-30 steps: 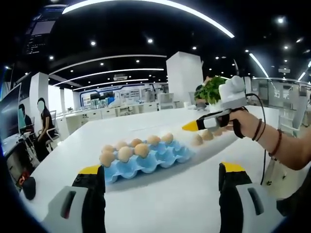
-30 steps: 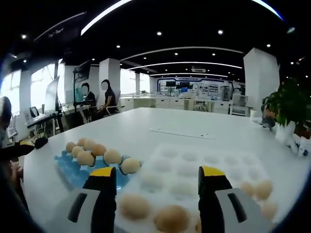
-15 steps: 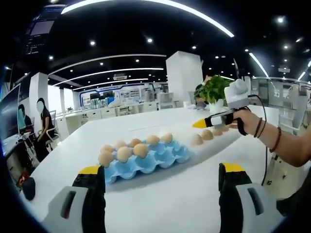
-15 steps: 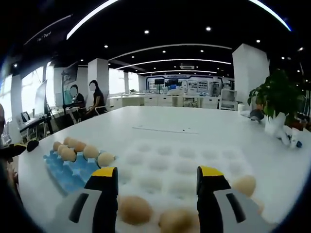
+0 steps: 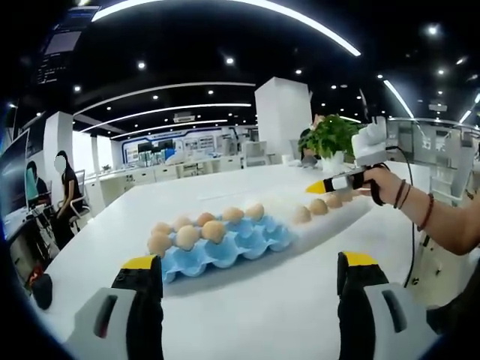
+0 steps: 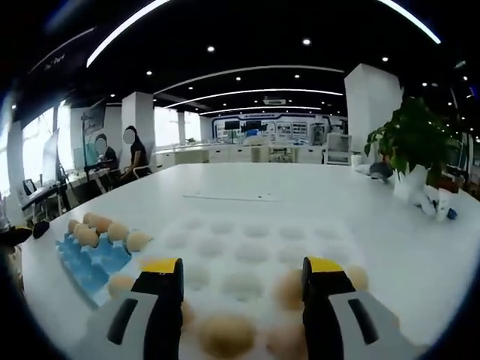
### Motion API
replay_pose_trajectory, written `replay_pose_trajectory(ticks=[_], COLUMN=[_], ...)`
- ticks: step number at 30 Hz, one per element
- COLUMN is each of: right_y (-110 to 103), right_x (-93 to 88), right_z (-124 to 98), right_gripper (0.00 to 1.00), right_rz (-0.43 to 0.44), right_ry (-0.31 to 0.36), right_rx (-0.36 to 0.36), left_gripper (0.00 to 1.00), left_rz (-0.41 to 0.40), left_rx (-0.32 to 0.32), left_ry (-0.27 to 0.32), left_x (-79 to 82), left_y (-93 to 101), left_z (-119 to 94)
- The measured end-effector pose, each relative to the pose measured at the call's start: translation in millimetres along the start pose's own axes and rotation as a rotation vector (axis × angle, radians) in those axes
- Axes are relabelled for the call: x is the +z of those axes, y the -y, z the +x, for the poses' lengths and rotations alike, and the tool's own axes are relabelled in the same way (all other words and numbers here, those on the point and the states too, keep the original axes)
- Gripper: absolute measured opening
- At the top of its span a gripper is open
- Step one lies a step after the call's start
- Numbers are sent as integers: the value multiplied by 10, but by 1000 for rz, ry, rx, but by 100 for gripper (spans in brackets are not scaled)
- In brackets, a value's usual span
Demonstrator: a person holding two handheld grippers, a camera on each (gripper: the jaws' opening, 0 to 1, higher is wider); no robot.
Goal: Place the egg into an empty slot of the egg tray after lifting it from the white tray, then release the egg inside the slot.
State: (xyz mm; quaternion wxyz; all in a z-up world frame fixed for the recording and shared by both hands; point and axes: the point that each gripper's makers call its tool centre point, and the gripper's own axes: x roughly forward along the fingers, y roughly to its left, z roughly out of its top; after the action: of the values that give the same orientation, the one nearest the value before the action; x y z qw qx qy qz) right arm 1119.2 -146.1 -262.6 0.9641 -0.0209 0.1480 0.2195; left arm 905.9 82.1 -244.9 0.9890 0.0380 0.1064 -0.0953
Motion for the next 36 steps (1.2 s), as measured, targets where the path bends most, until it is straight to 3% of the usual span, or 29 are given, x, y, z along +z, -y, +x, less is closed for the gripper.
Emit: replay_pose_trajectory(ticks=[7,20,28,36], right_y=[165,413,511,503], right_x=[-56,-170,-220,-235], right_z=[-5,43,48,59], right_gripper=[64,47,30,29], right_rz=[31,100,41,43], right_ry=[-11,-51,-79,-80], right_rx=[-20,-96,-178,-192], left_gripper=[99,98,98,98], left_rz=[4,10,9,6], left_rx=[-7,-13,-7,-10], left_ry=[-6,-15,-10,-14], left_x=[4,9,23,-19], left_y=[43,85,75,70], left_z=[32,65,54,44])
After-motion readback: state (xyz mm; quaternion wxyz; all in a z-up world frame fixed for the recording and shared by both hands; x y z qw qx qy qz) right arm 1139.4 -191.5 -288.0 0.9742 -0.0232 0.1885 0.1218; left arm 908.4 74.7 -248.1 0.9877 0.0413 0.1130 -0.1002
